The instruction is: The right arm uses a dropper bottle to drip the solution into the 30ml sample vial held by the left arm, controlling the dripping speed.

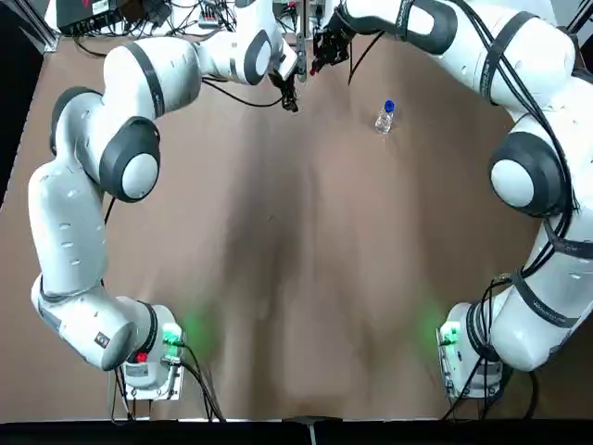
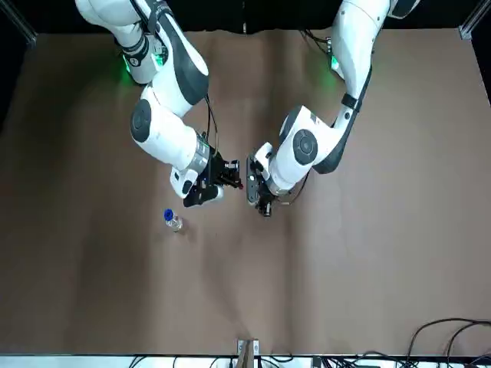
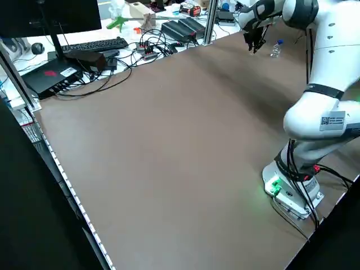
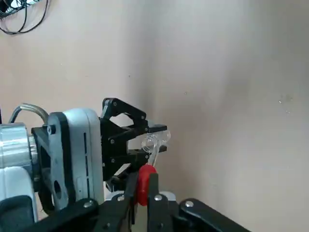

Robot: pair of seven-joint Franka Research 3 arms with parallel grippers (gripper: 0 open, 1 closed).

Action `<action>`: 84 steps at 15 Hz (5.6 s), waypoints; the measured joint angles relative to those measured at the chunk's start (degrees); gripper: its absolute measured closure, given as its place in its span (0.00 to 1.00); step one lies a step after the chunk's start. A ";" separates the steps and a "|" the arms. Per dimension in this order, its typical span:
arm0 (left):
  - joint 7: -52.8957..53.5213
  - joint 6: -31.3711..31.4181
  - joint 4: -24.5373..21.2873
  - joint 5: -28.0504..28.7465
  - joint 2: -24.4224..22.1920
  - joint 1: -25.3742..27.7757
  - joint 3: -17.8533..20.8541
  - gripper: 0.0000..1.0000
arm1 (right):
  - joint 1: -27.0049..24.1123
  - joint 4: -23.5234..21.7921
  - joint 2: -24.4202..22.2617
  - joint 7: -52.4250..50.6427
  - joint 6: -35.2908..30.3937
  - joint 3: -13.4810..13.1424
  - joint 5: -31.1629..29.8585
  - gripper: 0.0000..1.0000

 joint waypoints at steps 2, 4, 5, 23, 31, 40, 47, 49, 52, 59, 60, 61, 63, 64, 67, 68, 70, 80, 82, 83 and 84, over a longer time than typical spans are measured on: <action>0.00 0.00 0.00 0.00 0.00 0.07 0.02 0.69 | -0.01 0.10 0.00 0.00 0.08 -0.05 0.00 0.88; 0.00 0.00 0.00 0.00 0.00 0.14 0.02 0.69 | -0.13 0.34 0.00 0.03 0.13 -0.08 0.07 0.88; 0.00 0.00 0.00 0.00 0.00 0.14 0.03 0.69 | -0.28 0.48 0.00 0.04 0.13 -0.10 0.25 0.88; 0.00 0.00 0.00 0.00 0.00 0.16 0.04 0.69 | -0.20 0.70 0.00 0.03 -0.06 0.27 0.83 0.88; 0.00 0.00 0.00 0.00 0.01 0.17 0.05 0.69 | -0.19 0.70 0.01 0.01 -0.47 0.28 0.83 0.88; 0.00 0.00 0.00 0.00 0.02 0.29 0.10 0.69 | 0.52 0.69 0.07 0.00 -0.80 0.32 0.83 0.88; 0.00 0.00 0.00 0.00 0.02 0.33 0.12 0.69 | 0.54 0.67 0.15 -0.01 -0.80 0.27 0.83 0.88; 0.00 0.00 0.00 0.00 0.02 0.35 0.14 0.69 | 0.33 0.68 0.14 -0.01 -0.78 0.18 0.83 0.88; 0.00 0.00 0.01 0.00 0.02 0.42 0.15 0.69 | 0.05 0.71 0.14 -0.01 -0.77 0.06 0.83 0.88; 0.80 0.00 0.02 0.17 0.02 2.07 0.23 0.69 | 0.34 0.71 0.14 0.00 -0.77 0.09 0.83 0.88; 0.80 0.00 0.02 0.17 0.02 2.08 0.22 0.69 | 0.43 0.71 0.14 0.00 -0.77 0.12 0.83 0.88; 0.80 0.00 0.01 0.17 0.02 2.15 0.22 0.69 | 0.48 0.71 0.14 0.00 -0.77 0.14 0.84 0.88; 1.57 -0.04 0.00 0.18 0.02 2.89 0.21 0.69 | 0.49 0.71 0.14 0.00 -0.75 0.14 0.83 0.88; 2.42 -0.09 -0.02 0.18 0.03 3.59 0.16 0.69 | 0.49 0.71 0.14 0.00 -0.75 0.15 0.84 0.88; 4.24 -0.47 -0.14 0.18 0.08 6.54 -0.76 0.69 | 0.49 0.71 0.14 0.00 -0.67 0.16 0.84 0.88; 4.69 -0.51 -0.15 0.18 0.09 7.39 -1.34 0.69 | 0.49 0.71 0.14 0.00 -0.67 0.16 0.84 0.88; 4.87 -0.55 -0.19 0.18 0.15 7.93 -2.01 0.69 | 0.50 0.71 0.14 0.00 -0.65 0.18 0.84 0.88; -0.96 -0.52 -0.22 0.18 0.29 2.84 -2.82 0.69 | 0.48 0.71 0.14 0.00 -0.59 0.19 0.84 0.88; -1.86 -0.51 -0.22 0.18 0.33 2.30 -2.74 0.69 | 0.49 0.71 0.14 0.00 -0.58 0.21 0.84 0.88; -2.04 -0.50 -0.21 0.18 0.33 2.19 -2.74 0.69 | 0.50 0.71 0.14 0.00 -0.58 0.21 0.84 0.88; -2.08 -0.49 -0.21 0.25 0.33 2.13 -2.74 0.69 | 0.49 0.71 0.14 0.00 -0.58 0.21 0.84 0.88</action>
